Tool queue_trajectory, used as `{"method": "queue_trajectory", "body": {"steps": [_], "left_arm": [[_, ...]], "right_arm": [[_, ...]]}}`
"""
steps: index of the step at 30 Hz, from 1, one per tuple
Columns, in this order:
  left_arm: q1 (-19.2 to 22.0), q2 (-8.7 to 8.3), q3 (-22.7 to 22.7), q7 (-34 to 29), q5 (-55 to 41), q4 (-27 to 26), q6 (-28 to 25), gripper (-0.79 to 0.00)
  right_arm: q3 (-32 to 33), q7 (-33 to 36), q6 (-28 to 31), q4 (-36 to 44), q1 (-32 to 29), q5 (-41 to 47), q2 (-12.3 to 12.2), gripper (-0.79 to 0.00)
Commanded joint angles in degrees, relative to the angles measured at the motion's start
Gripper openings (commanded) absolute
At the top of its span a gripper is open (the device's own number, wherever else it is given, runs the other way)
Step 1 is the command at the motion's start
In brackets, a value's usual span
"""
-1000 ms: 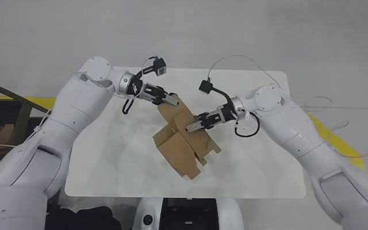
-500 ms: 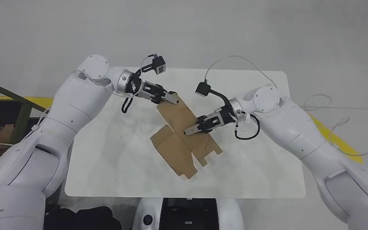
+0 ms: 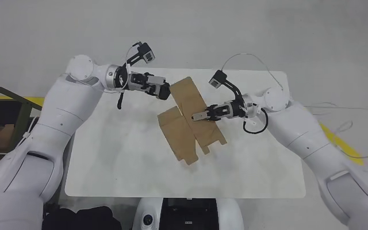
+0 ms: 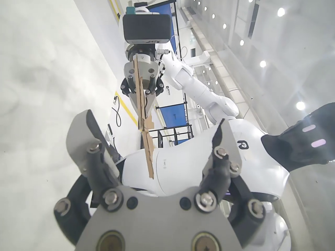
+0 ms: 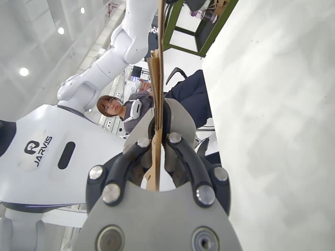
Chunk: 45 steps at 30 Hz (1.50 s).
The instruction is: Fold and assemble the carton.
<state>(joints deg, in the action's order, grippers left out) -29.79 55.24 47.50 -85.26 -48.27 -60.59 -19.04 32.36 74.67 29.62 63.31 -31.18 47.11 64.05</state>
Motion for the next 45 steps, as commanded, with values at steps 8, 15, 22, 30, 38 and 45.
{"method": "queue_trajectory", "body": {"steps": [8, 15, 22, 30, 38, 45], "left_arm": [[-3.24, -0.36, 3.13, 1.40, -0.77, 0.32, -0.80, 0.000], [-5.59, 0.35, 3.05, 4.73, -0.38, -0.20, -1.55, 0.000], [-7.35, 1.08, 2.69, 6.99, -0.68, -0.87, -1.17, 0.000], [-7.35, 1.08, 2.69, 6.99, -0.68, -0.87, -1.17, 0.000], [-8.24, 1.09, 3.00, 9.35, -0.24, -2.00, -0.85, 0.000], [-11.88, 0.73, 5.65, 15.47, 0.66, -5.15, -0.31, 0.000]], "right_arm": [[2.42, -8.23, -0.06, -0.92, -2.41, 1.41, 1.21, -0.785], [4.66, -19.08, -5.54, 0.66, -5.46, 0.16, 1.48, -0.785], [6.19, -23.40, -7.61, 1.50, -7.23, -1.42, 1.26, -0.785], [6.19, -23.40, -7.61, 1.50, -7.23, -1.42, 1.26, -0.785], [8.18, -33.65, -11.02, 3.57, -9.41, -4.60, 1.04, -0.785], [11.71, -50.22, -18.20, 12.89, -13.69, -13.76, 0.23, -0.785]]}}
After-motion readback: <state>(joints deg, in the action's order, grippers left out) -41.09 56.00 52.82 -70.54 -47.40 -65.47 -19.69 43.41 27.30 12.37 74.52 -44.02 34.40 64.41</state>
